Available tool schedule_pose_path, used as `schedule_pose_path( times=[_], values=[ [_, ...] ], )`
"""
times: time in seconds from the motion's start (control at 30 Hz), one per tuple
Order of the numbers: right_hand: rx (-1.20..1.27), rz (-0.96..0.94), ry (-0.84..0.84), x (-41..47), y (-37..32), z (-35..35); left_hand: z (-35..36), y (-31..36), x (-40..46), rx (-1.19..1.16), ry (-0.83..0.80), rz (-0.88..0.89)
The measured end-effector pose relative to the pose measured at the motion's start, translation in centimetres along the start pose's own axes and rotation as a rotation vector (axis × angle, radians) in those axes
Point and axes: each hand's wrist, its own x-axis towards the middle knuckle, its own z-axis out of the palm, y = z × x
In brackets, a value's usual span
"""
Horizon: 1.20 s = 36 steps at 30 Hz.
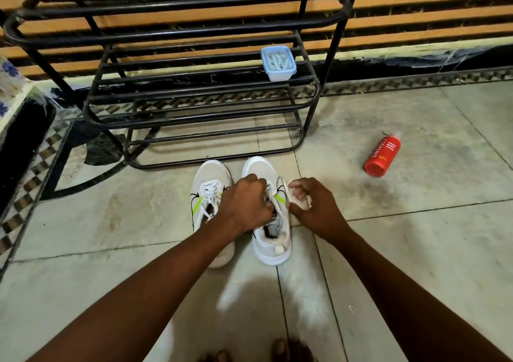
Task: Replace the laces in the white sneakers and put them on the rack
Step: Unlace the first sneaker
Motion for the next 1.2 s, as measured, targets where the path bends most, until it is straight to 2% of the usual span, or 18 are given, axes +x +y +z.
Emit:
schedule_pose_path(
  times=[0.1, 0.2, 0.37, 0.5, 0.57, 0.67, 0.73, 0.8, 0.9, 1.03, 1.2],
  values=[
    [0.018, -0.106, -0.089, -0.6, -0.5, 1.0, 0.4, 0.0, 0.5, -0.078, -0.010, -0.010],
    [-0.093, -0.133, -0.082, -0.8, -0.7, 2.2, 0.5, -0.3, 1.1, -0.164, -0.004, -0.064],
    [-0.167, -0.026, -0.027, -1.7, -0.6, 4.0, 1.3, -0.8, 1.5, -0.091, 0.006, 0.047],
    [-0.194, 0.058, -0.027, -2.1, -0.2, 4.5, 1.9, -0.9, 1.1, -0.131, 0.105, 0.082],
    [-0.202, 0.071, -0.026, -2.1, -0.1, 4.6, 2.1, -1.2, 1.0, -0.267, 0.167, 0.002],
    [-0.150, 0.073, -0.019, -2.3, -0.2, 4.8, 2.3, -1.5, 1.4, -0.491, 0.219, -0.241],
    [-0.093, 0.055, -0.011, -2.4, -0.4, 4.9, 2.2, -1.5, 1.6, -0.611, 0.273, -0.332],
    [-0.065, 0.036, -0.007, -2.5, -0.6, 5.1, 2.0, -1.8, 1.5, -0.669, 0.278, -0.261],
    [-0.100, 0.058, 0.000, -2.9, -0.3, 5.4, 1.1, -2.0, 1.4, -0.660, 0.171, -0.108],
    [-0.144, 0.016, 0.008, -3.6, 0.7, 6.3, 0.1, -2.2, 1.7, -0.550, 0.044, -0.018],
    [-0.152, 0.010, 0.035, -3.9, 1.2, 6.7, 0.7, -2.6, 2.3, -0.346, 0.033, 0.113]
  ],
)
